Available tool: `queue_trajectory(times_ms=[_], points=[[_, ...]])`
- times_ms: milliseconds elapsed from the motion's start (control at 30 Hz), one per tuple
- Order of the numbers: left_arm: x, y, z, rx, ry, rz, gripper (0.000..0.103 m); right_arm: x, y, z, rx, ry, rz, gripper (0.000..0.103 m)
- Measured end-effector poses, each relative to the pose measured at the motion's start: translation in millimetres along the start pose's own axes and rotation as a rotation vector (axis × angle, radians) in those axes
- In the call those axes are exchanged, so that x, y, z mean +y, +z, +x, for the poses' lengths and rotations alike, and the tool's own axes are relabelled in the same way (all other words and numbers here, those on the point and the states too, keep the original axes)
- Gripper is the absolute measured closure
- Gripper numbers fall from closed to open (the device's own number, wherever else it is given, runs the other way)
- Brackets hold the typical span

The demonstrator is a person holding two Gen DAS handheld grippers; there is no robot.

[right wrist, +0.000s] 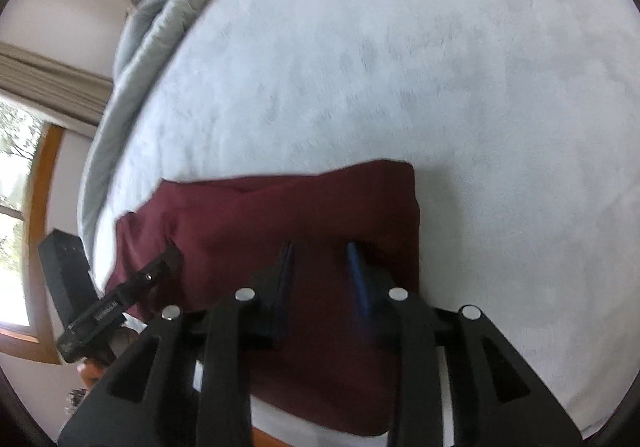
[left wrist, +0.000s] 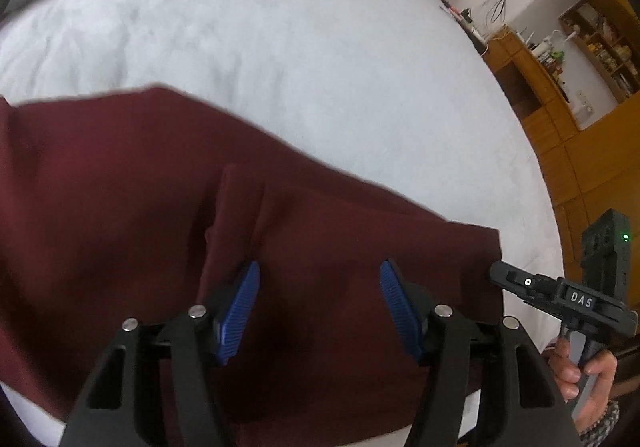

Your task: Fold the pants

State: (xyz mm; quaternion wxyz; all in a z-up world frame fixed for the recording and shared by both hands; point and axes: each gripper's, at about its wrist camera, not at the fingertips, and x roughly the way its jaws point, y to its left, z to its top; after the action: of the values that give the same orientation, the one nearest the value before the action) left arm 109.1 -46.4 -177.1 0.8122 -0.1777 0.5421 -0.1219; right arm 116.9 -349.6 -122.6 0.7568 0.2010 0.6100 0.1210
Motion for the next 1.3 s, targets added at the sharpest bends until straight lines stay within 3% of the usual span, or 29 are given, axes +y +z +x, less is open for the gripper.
queue_trajectory(times_ms=[100,233,333,400,467,567,667,867,1267,1300], points=[[-3,1,-10,-0.003,0.008,0.017,0.040,8,1,-3,-0.005,-0.027,-0.026,0.075],[9,-2,-58,-0.063,-0.022,-0.022,0.037,28,-15,-42,-0.077,0.021,-0.072,0.069],[34,-16,-95,-0.094,0.021,-0.048,0.019,41,-40,-62,-0.103,0.067,-0.091,0.059],[64,-32,-123,-0.124,0.055,-0.103,0.011,47,-55,-64,-0.107,0.068,-0.096,0.049],[102,-51,-147,-0.141,0.096,-0.200,0.005,49,-67,-61,-0.103,0.038,-0.096,0.023],[157,-77,-178,-0.175,0.120,-0.374,0.005,53,-79,-49,-0.089,-0.037,-0.088,0.014],[205,-96,-198,-0.217,0.149,-0.505,0.005,56,-84,-31,-0.058,-0.095,-0.063,0.013],[261,-102,-205,-0.277,0.066,-0.650,0.005,69,-90,-21,-0.073,-0.151,-0.095,0.012],[292,-82,-170,-0.310,-0.053,-0.801,0.007,85,-95,-27,-0.077,-0.137,-0.147,0.012],[294,-82,-168,-0.311,-0.067,-0.810,0.012,86,-95,-26,-0.074,-0.140,-0.146,0.012]])
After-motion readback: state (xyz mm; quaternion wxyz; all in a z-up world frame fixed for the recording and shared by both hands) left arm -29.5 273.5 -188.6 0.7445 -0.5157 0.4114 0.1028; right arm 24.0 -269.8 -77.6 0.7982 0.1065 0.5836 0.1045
